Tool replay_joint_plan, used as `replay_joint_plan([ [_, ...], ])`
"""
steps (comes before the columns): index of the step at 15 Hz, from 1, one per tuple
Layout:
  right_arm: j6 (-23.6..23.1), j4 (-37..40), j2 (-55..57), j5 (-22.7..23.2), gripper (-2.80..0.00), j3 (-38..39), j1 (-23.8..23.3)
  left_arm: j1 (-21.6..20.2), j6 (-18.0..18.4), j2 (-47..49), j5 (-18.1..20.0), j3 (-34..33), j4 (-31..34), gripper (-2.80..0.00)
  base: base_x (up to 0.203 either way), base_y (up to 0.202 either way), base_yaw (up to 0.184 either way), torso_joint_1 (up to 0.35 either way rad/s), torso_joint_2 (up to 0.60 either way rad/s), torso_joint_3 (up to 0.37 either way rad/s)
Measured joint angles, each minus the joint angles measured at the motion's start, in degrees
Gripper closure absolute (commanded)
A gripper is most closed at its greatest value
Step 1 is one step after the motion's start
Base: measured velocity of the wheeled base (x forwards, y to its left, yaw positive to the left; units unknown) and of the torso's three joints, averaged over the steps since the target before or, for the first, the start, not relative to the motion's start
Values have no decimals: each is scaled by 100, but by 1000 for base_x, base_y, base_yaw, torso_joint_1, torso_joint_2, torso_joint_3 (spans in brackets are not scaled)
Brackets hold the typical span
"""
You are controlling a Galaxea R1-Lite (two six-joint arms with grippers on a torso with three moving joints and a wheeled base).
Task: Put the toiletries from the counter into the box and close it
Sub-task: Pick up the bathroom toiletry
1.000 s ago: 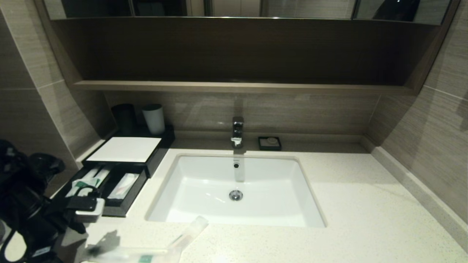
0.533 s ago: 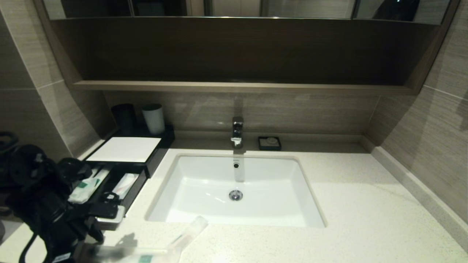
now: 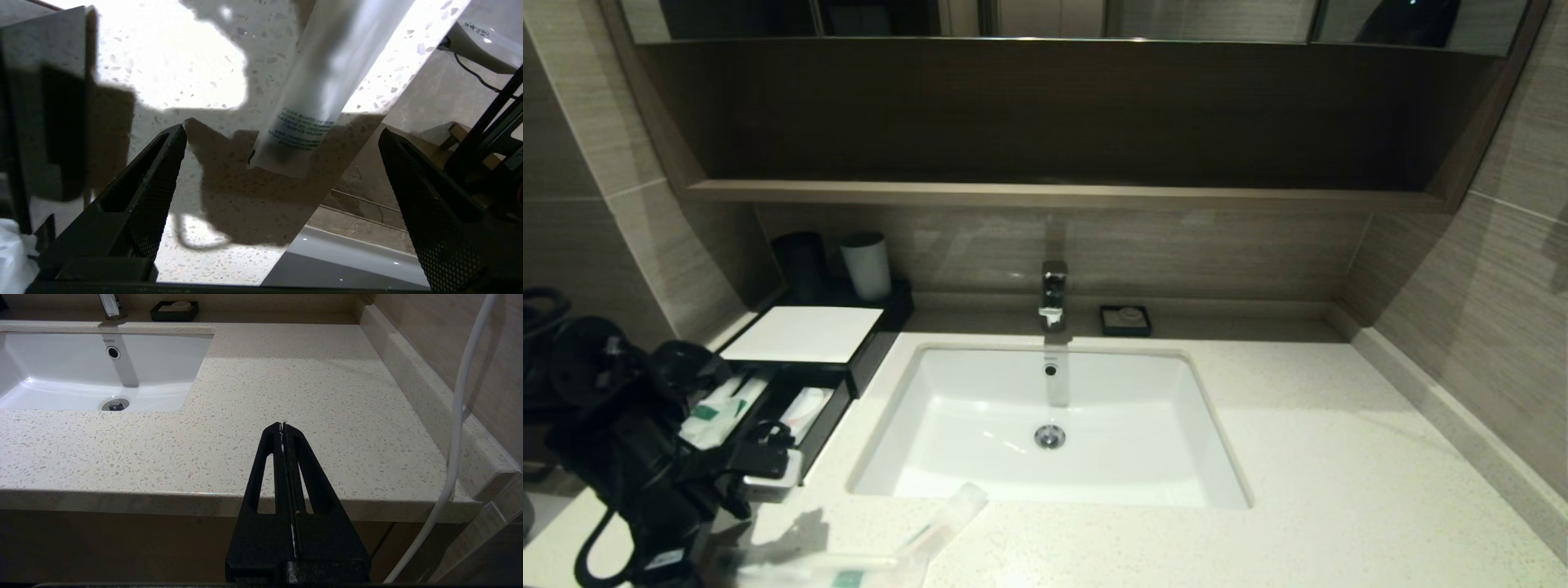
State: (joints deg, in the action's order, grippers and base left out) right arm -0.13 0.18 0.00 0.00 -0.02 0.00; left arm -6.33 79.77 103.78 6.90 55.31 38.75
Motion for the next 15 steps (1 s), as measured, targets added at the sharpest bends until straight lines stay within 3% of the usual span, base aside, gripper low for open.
replay_joint_plan([
  [11, -2, -5, 0, 0, 0, 2, 0, -213, -2, 409, 23, 256, -45, -280, 0, 0, 0, 0, 0, 0],
  [12, -2, -7, 0, 0, 0, 2, 0, -229, 10, 441, 28, 263, -54, 0, 0, 0, 0, 0, 0, 0],
  [15, -2, -7, 0, 0, 0, 2, 0, -238, 19, 493, 41, 226, -52, 0, 0, 0, 0, 0, 0, 0],
])
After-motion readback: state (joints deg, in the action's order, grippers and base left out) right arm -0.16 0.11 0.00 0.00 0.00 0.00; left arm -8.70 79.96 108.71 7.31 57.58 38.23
